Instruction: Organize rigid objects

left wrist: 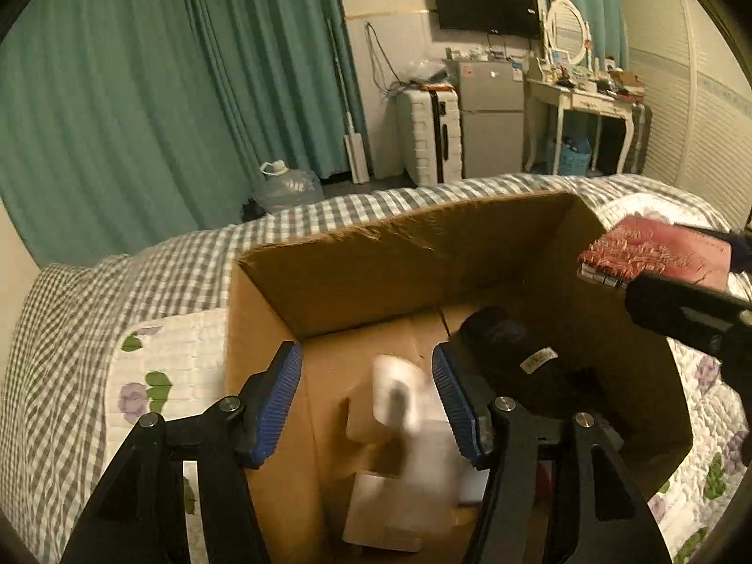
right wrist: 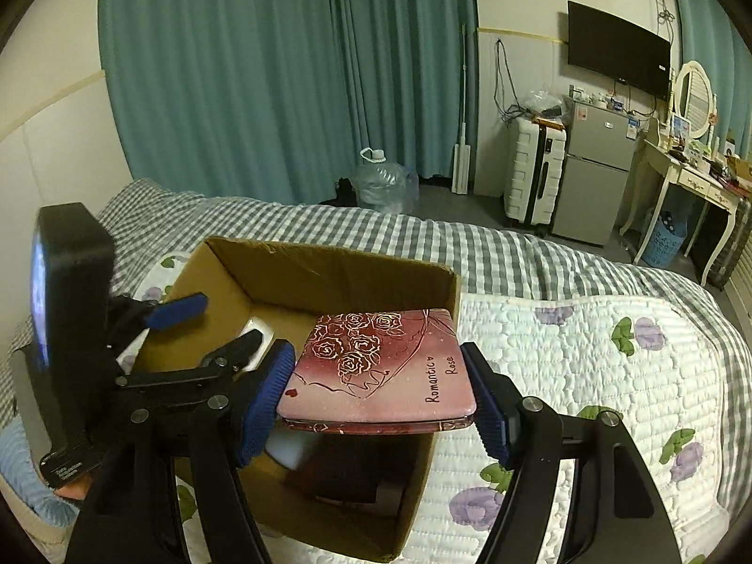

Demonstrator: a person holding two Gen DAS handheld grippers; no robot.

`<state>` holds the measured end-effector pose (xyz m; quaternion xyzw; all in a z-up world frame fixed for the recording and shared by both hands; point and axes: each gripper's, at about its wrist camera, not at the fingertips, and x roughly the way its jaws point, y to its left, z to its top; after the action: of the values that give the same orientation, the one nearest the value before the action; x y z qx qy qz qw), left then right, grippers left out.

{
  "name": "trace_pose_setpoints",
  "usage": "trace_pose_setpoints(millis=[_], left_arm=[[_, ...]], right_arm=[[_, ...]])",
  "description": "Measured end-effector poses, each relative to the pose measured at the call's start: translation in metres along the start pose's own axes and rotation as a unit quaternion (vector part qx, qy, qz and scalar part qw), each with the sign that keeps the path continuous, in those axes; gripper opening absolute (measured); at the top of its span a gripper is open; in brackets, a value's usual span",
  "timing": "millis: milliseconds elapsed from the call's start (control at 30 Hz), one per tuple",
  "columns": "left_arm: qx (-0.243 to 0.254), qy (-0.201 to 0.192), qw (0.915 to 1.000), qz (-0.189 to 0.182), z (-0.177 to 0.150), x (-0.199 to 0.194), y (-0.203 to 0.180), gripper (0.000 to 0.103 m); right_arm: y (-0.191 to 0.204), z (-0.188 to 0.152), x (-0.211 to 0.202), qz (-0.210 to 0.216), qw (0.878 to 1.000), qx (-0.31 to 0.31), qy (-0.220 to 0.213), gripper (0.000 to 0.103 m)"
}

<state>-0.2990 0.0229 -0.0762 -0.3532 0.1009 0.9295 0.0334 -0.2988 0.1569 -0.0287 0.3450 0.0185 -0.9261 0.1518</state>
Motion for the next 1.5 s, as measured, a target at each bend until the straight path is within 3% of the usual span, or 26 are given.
trace_pose_setpoints(millis=[267,600,700,767,967,1233,1300,1500], left_arm=[[-0.034,-0.021,0.9992,0.008,0.008,-0.025,0.029,0.066],[-0.049,-0.025,0.9984,0.014,-0.006,-0.028,0.043,0.066],[-0.057,-0.021,0.9981,0.008,-0.010,-0.027,0.045,0.066],[-0.060,-0.020,0.9980,0.007,-0.011,-0.032,0.046,0.066],[-0.075,-0.052,0.9958,0.014,-0.003,-0.075,0.053,0.066],[-0.082,-0.115,0.9896,0.028,0.005,-0.171,0.058,0.071],[-0.082,-0.137,0.9867,0.028,0.004,-0.197,0.059,0.075],[-0.069,-0.187,0.9793,0.035,-0.002,-0.263,0.052,0.078]], right_arm=[[0.005,0.014,0.022,0.014,1.000,0.003,0.006,0.070],[0.015,0.015,0.061,-0.003,1.000,-0.002,0.017,0.071],[0.015,0.013,0.059,-0.020,1.000,-0.001,0.019,0.084],[0.012,0.013,0.051,-0.023,1.000,0.008,0.016,0.085],[0.008,0.016,-0.003,-0.042,0.999,0.019,-0.015,0.089],[0.022,0.012,-0.120,-0.065,0.994,0.014,-0.087,0.097],[0.027,0.012,-0.144,-0.069,0.992,0.012,-0.102,0.103],[0.048,0.005,-0.219,-0.075,0.986,0.008,-0.151,0.103]])
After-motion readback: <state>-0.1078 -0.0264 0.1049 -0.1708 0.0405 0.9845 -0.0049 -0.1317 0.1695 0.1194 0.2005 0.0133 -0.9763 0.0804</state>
